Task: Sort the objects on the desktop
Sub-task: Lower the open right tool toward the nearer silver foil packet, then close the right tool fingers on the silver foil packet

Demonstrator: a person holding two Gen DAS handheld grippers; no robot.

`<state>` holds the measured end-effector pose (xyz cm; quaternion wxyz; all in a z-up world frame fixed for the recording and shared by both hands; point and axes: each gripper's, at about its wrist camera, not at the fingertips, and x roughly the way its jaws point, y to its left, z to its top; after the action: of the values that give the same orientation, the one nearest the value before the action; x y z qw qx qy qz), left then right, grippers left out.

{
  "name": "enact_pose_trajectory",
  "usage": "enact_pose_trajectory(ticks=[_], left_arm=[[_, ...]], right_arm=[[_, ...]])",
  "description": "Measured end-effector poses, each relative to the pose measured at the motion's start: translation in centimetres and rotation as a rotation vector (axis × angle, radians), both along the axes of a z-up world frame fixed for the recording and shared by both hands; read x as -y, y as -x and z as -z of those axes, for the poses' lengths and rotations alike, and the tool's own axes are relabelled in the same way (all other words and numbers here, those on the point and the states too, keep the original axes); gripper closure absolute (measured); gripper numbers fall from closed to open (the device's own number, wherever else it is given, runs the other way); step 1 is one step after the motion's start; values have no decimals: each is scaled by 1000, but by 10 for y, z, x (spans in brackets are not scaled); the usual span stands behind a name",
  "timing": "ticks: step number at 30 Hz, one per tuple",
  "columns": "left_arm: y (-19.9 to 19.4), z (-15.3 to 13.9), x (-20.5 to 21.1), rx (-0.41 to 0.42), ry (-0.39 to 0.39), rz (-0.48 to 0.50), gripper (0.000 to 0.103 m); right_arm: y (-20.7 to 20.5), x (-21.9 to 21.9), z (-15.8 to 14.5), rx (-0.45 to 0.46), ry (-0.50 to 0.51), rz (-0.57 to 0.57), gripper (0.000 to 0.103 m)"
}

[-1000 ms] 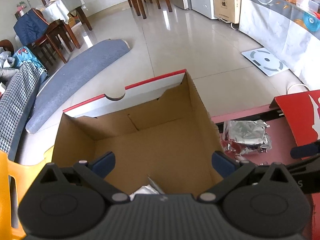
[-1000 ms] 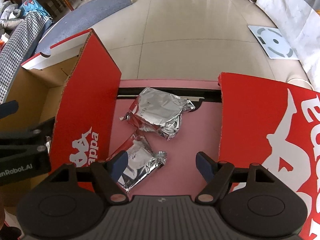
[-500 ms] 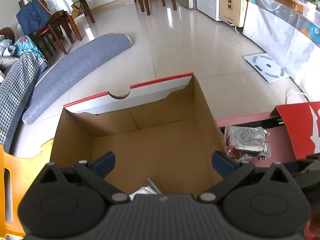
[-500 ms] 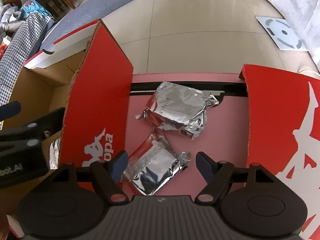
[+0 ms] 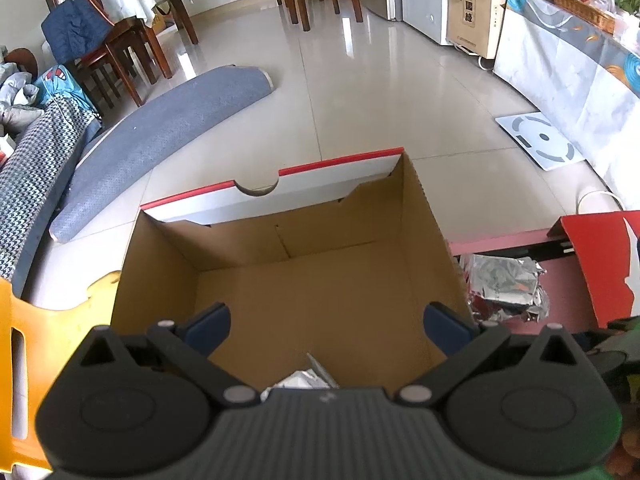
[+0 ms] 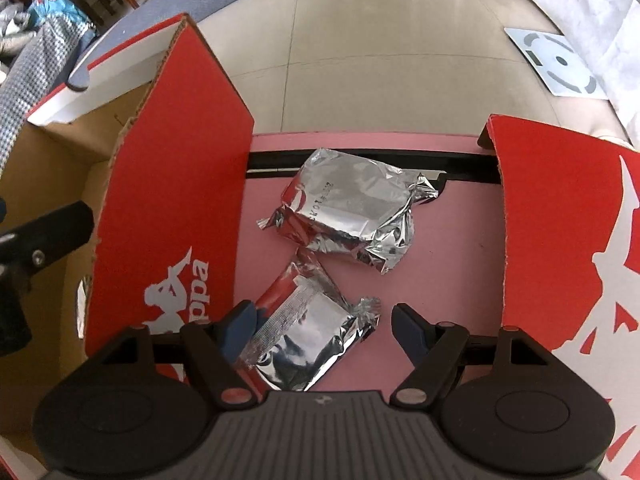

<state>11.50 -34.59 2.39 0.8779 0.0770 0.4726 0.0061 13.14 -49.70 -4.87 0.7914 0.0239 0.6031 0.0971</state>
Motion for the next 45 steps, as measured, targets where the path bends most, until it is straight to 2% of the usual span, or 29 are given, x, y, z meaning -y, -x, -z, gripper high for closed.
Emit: enact_pose_trajectory(ticks=[13, 20, 45], left_arm=[[6, 1, 2, -7, -1, 6, 0], [15, 4, 8, 1, -33, 31, 0], [32, 6, 10, -1, -49, 51, 0]], right_arm=[[9, -1, -2, 7, 55, -101, 28], [14, -2, -4, 22, 97, -145, 28], [25, 13, -5, 18, 123, -186, 28]])
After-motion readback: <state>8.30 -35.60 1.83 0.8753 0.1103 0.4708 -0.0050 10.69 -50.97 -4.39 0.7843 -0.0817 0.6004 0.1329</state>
